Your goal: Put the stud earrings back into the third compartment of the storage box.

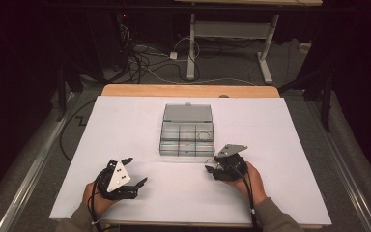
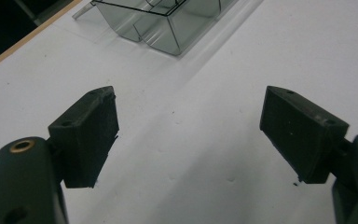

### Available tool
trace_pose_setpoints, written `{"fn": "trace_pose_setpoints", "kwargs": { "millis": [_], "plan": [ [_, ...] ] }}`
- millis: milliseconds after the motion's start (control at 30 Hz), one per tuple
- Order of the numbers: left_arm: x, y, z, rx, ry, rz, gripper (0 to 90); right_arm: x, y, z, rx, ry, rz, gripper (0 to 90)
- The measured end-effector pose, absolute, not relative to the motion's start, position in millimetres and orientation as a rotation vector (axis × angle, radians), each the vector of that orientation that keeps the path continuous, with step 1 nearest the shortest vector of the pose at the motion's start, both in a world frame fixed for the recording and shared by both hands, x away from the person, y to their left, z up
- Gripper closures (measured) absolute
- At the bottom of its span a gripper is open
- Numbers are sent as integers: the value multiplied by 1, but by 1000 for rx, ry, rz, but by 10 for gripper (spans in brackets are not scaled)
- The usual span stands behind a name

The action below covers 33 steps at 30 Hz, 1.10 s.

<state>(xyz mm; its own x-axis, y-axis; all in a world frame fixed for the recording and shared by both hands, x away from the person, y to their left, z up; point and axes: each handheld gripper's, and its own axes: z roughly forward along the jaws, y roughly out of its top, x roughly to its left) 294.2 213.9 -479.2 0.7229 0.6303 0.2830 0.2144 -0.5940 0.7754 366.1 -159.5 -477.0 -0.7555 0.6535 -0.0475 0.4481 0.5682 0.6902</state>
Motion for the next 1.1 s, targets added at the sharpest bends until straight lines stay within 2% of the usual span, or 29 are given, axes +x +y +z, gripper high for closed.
{"fn": "trace_pose_setpoints", "kwargs": {
  "millis": [167,300,500,700,1033,1067,1100],
  "plan": [
    [294,214,-478,2168,637,709,180,361,-163,-476,840,2564,1001,488],
    [294,214,-479,2175,632,708,180,361,-161,-477,834,2554,989,395],
    [295,214,-479,2176,633,708,180,365,-156,-478,845,2561,988,381],
    [294,212,-480,2176,631,707,180,366,-155,-478,818,2566,1006,488],
    [294,214,-479,2175,629,709,180,361,-156,-476,794,2564,1013,498],
    [294,214,-478,2174,629,710,180,361,-157,-475,780,2554,1032,646],
    [294,214,-478,2173,629,710,180,359,-159,-473,773,2544,1052,658]
  ]
}}
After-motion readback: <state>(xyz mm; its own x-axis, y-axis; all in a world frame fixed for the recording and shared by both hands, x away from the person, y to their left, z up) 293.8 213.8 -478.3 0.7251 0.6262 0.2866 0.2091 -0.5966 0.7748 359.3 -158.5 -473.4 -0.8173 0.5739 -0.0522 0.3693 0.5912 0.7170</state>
